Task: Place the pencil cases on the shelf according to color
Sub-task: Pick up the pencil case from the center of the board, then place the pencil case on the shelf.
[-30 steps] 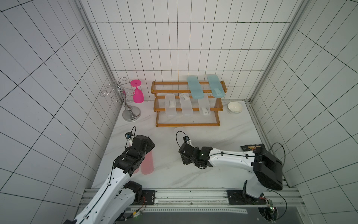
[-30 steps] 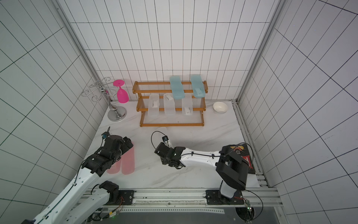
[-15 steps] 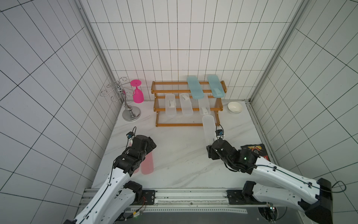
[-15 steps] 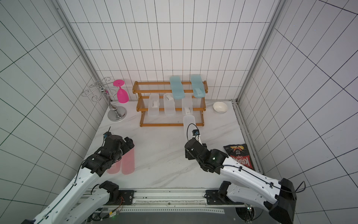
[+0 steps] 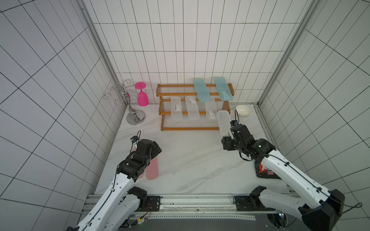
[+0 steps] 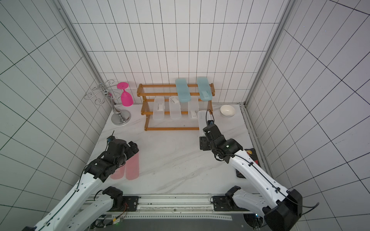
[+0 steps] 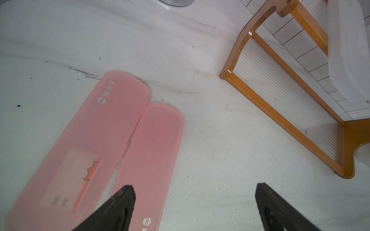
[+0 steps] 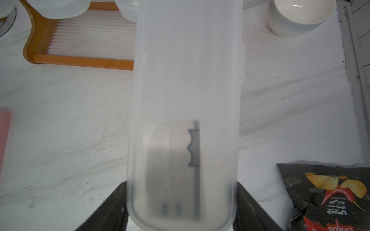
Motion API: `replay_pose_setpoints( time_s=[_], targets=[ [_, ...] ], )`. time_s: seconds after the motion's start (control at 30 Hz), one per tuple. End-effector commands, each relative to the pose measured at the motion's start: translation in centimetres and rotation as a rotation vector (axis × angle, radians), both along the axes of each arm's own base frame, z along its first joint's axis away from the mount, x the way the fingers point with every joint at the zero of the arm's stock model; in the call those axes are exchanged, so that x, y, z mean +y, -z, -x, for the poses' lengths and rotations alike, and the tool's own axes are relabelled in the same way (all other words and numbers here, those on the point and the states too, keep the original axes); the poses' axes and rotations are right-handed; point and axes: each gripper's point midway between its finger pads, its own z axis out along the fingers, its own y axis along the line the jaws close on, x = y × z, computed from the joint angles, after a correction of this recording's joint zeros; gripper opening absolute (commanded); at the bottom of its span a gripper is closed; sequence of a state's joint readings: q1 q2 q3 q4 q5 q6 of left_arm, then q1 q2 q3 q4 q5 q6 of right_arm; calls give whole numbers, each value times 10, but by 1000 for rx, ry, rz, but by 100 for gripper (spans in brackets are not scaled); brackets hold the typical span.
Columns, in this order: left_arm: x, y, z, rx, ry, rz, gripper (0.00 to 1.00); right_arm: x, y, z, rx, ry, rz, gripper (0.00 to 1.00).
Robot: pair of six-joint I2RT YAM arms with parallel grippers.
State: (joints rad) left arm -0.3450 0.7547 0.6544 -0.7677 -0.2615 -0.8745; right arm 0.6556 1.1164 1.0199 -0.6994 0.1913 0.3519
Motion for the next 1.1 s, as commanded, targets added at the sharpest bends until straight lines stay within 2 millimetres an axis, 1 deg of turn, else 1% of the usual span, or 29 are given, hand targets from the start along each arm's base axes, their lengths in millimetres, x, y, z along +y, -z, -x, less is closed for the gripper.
replay_pose_setpoints(
  time_s=[0.0,0.17,0.27,0.47,0.8,1.07],
  targets=[
    [0,-14,-4,-34,2,1,98,2,-22,-21,-36,-34,-31,60],
    [0,-14,-5,-36,3,-3,98,-7,-33,-43,-68,-19,-34,60],
    [0,-13,-5,-34,1,-5,98,-8,-35,-55,-70,-23,-42,60],
    [0,-9,-7,-24,3,-12,98,-5,-34,-78,-68,-34,-43,59],
    [-5,-9,-13,-26,14,-4,98,-5,-33,-115,-93,-5,-44,58],
    [-8,-2,-18,-13,19,0,98,-4,-29,-141,-102,14,-31,58]
  ],
)
